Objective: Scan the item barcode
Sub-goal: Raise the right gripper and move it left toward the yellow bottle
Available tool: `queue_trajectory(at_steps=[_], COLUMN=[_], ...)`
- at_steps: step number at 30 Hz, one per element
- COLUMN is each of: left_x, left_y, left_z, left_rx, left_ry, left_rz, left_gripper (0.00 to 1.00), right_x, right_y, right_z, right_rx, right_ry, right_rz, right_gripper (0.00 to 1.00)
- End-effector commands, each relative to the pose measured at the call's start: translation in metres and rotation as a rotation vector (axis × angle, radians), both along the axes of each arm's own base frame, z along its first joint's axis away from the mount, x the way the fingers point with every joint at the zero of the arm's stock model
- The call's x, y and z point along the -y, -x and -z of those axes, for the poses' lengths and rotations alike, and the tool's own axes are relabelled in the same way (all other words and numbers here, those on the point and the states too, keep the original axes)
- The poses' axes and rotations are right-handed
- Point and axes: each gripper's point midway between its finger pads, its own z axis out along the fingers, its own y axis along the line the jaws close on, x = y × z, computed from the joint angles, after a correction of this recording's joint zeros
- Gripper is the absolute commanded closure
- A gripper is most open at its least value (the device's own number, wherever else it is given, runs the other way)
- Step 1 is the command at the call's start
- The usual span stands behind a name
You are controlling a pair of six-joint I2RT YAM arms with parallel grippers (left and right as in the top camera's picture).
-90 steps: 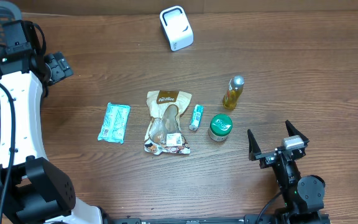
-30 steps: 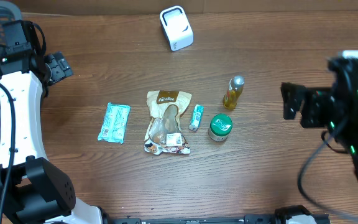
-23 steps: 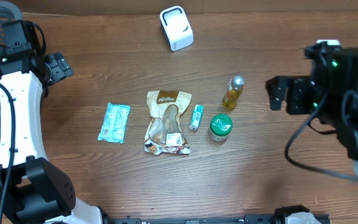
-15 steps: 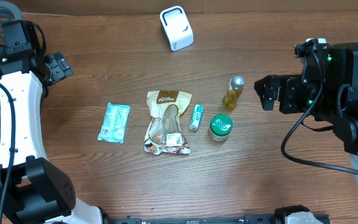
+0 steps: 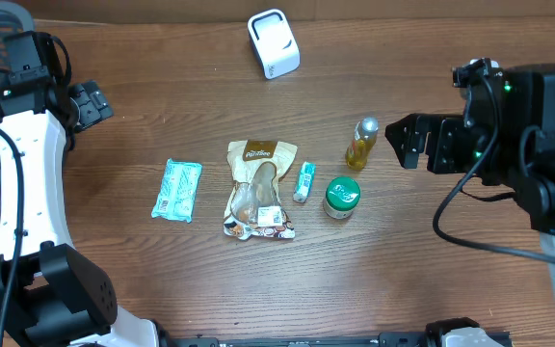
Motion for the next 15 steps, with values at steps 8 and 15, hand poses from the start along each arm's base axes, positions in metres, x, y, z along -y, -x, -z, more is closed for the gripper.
queue_trajectory(at_steps=[8, 15], left_x=[-0.007, -0.007], left_y=[-0.001, -0.001], left_z=[-0.011, -0.011], left_rx=[0.023, 0.023], left_ry=[-0.024, -0.024], left_rz=[-0.005, -0.006], left_gripper=[0.0, 0.0], right_x=[-0.004, -0.005], right_y=[-0.015, -0.021], right_z=[0.019, 0.031], right_rx=[-0.095, -0.146], right_ry=[-0.012, -0.012], right_rz=[0.022, 0.034], right_gripper=[0.0, 0.0])
